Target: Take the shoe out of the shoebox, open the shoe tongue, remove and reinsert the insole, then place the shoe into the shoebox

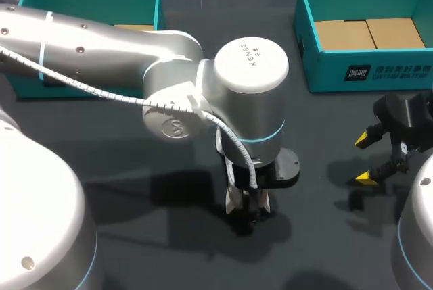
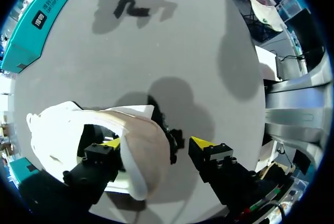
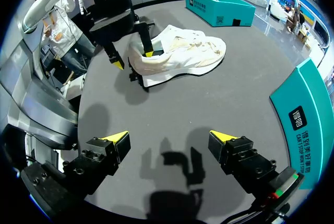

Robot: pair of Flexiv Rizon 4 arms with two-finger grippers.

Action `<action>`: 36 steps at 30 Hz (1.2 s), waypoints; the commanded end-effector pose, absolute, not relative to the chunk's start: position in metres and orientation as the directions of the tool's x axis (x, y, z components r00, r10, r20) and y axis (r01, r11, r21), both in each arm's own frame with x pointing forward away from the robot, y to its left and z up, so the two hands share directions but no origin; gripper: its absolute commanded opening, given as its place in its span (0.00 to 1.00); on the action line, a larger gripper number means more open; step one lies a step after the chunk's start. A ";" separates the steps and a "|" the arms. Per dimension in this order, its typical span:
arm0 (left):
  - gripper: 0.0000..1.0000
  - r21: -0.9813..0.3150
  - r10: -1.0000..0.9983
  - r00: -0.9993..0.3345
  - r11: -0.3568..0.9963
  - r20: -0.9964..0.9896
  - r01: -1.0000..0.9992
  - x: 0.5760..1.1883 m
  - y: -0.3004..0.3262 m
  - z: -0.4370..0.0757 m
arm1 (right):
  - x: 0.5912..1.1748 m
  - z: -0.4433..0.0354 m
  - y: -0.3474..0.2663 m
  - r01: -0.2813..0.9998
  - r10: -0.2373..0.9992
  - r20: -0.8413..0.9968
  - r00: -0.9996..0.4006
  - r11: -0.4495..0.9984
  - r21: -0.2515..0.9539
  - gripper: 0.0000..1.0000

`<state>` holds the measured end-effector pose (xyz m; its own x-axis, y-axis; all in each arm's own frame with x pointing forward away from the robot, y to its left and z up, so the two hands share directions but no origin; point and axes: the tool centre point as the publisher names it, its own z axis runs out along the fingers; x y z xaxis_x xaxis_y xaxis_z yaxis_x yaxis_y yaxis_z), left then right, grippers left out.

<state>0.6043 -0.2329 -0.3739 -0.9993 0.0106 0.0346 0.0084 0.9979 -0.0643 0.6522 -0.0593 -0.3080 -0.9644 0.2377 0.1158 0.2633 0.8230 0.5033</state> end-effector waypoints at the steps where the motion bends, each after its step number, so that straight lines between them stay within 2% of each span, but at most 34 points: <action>1: 0.74 -0.053 0.001 -1.000 0.999 0.024 -0.001 0.604 -0.235 -0.377 | 0.650 -0.307 -0.059 0.264 0.240 0.113 -0.964 0.824 0.502 1.00; 16: 0.73 -0.022 -0.031 -0.999 0.999 0.009 -0.031 0.603 -0.234 -0.387 | 0.650 -0.307 -0.059 0.264 0.240 0.113 -0.964 0.824 0.502 1.00; 28: 0.61 -0.014 -0.050 -0.999 0.999 0.002 -0.050 0.599 -0.230 -0.387 | 0.650 -0.307 -0.059 0.264 0.240 0.113 -0.964 0.824 0.502 1.00; 36: 0.61 -0.019 -0.034 -0.999 0.999 0.020 -0.034 0.601 -0.227 -0.386 | 0.650 -0.307 -0.059 0.264 0.240 0.113 -0.964 0.824 0.502 1.00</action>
<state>0.5980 -0.2301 -0.3862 -0.9993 -0.0357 0.0122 -0.0358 0.9993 -0.0126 0.6522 -0.0593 -0.3080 -0.9644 0.2378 0.1158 0.2634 0.8230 0.5033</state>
